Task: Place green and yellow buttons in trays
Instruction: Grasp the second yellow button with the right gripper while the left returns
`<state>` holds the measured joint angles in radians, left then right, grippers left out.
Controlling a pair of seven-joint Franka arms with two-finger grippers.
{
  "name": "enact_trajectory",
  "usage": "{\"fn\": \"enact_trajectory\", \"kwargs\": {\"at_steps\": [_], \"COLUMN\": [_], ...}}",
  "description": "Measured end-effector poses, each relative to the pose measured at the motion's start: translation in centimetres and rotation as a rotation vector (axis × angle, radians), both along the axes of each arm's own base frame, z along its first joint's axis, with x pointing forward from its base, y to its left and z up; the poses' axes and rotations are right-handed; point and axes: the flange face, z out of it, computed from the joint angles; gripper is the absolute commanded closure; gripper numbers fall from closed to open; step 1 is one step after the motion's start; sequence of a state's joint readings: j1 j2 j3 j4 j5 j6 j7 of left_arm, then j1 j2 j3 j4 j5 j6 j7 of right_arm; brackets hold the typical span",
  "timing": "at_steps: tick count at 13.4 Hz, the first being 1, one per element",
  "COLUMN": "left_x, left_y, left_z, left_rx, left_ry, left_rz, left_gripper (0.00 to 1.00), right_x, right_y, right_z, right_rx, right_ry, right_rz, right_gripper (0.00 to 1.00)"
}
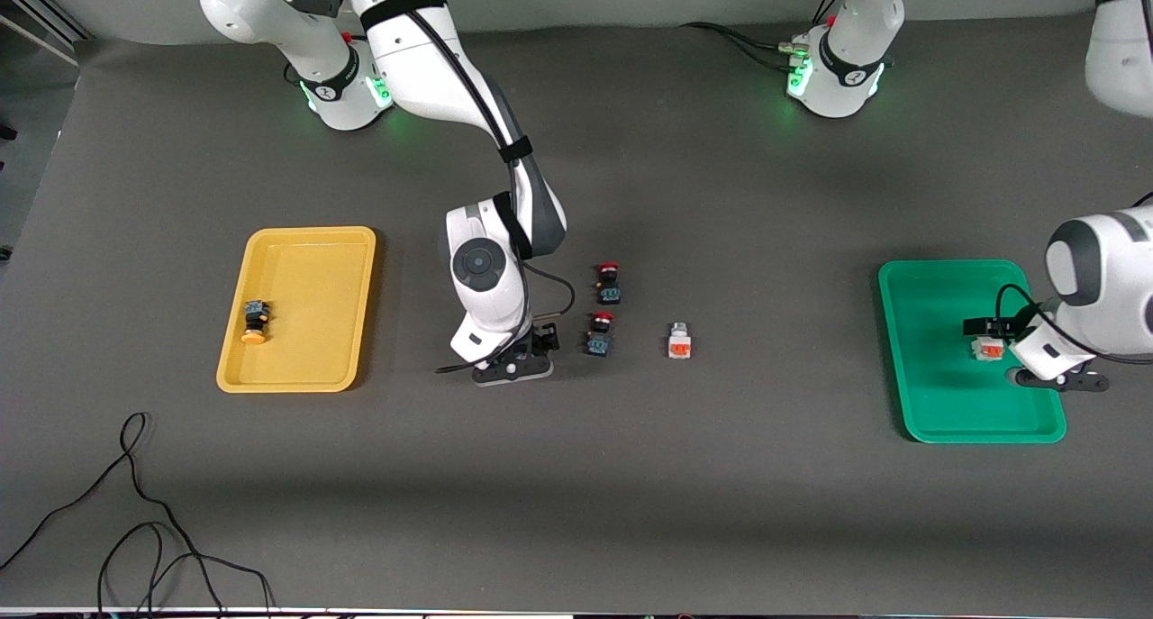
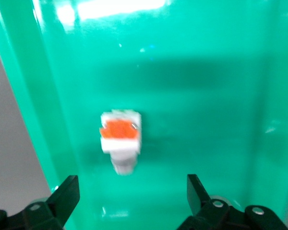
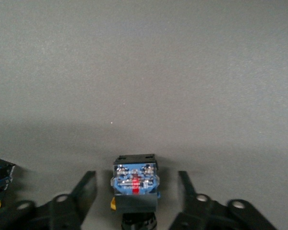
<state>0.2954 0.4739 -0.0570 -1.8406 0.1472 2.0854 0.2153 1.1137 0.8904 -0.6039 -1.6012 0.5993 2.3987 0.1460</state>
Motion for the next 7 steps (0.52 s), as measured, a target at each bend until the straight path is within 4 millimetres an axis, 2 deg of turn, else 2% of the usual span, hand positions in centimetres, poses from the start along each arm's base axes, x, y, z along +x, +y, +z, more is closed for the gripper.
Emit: {"fn": "enact_trajectory", "kwargs": {"at_steps": [1,2,3,5,7], "left_x": [0.2,0.5,0.9,2.0,2.2], "left_y": [-1.4,-3.1,-5.4,-11.8,-19.5], "left_z": [2.6,4.9,6.9,9.6,10.7], "left_rx": [-0.033,-0.057,-0.068,-0.062,-0.051], "left_ry": [0.02,0.036,0.049,0.057,0.051], "left_rz": [0.02,0.043,0.072,0.15,0.225], "left_gripper": [0.08,0.08,0.08,0.08,0.07], "right_x": [-0.1,-0.1,0.0,0.2,0.7], "right_y": [0.1,0.2,0.3,0.5,0.9], "right_z": [-0.2,-0.3,-0.3,0.2,1.5], "right_rx": [0.0,0.001,0.002,0.011,0.023], "right_ry": [-0.001,-0.003,-0.007,-0.018,-0.028], "right_rz": [0.001,0.002,0.003,0.004,0.005], "right_gripper": [0.6,0.66,0.66,0.71,0.71]}}
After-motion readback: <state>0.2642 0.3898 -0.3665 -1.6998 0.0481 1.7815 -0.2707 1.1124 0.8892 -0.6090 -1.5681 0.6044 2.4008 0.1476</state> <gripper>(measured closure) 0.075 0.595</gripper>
